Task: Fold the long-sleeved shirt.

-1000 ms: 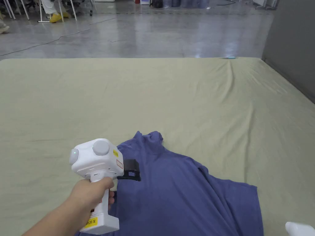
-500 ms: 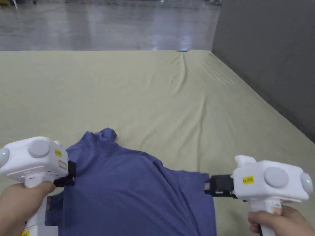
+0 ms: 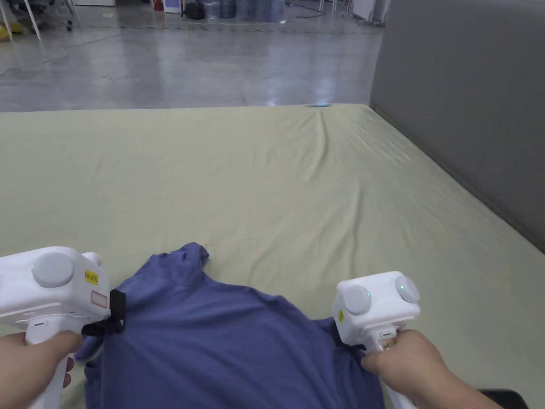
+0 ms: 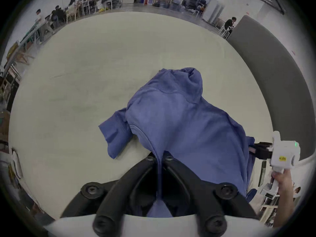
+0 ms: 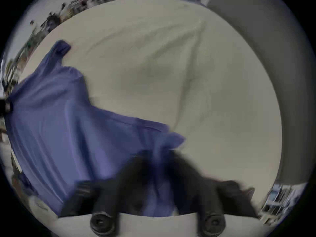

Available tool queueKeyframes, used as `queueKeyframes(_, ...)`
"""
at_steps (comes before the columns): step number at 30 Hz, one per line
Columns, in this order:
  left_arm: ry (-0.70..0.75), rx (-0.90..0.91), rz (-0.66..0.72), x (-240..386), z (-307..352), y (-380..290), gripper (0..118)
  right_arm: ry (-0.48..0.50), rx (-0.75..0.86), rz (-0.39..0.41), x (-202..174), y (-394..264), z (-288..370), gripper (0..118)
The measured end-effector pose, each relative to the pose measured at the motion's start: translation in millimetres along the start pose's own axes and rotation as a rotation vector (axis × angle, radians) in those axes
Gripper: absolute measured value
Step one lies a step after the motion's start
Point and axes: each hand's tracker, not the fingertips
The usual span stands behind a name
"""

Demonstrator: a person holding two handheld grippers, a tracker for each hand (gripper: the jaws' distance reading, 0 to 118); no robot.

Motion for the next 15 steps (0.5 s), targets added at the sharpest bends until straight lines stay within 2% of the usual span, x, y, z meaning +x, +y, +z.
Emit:
queueKeyframes(1,0.004,0.003,0.0,-1.0,3.1,-0.1,0,0.018,0.001,0.006,-1.8,-4.6,4.4,0)
queueKeyframes(2,0.001,0.009,0.001,3.9,14.0,-6.2,0,-0.036,0.009,0.039,-2.6,-8.0,10.3,0)
queueKeyframes(3,-0.016,0.017,0.01,3.5,21.2,-7.5,0,0.009,0.043,0.061,1.0,-9.7,20.6,0)
queueKeyframes(4,-0.035,0.019,0.014,2.8,27.9,-7.5,0,0.072,0.052,0.037,5.0,-11.8,31.3,0)
queueKeyframes(5,-0.041,0.02,0.013,2.7,37.0,-6.8,0,0.127,0.071,-0.026,12.4,-13.1,46.7,0)
queueKeyframes(6,-0.043,0.024,0.009,6.2,51.1,-8.2,0,0.145,0.101,-0.034,18.0,-13.5,66.6,0)
queueKeyframes(10,-0.043,0.069,-0.045,12.8,105.2,8.1,0,0.066,0.254,0.119,33.3,-0.4,155.0,0)
queueKeyframes(13,-0.032,0.168,-0.072,13.9,156.5,33.8,0,0.014,0.361,0.165,47.7,29.0,223.4,0)
queueKeyframes(15,0.014,0.242,-0.116,13.8,190.2,58.4,0,-0.019,0.425,0.163,58.0,56.9,263.2,0)
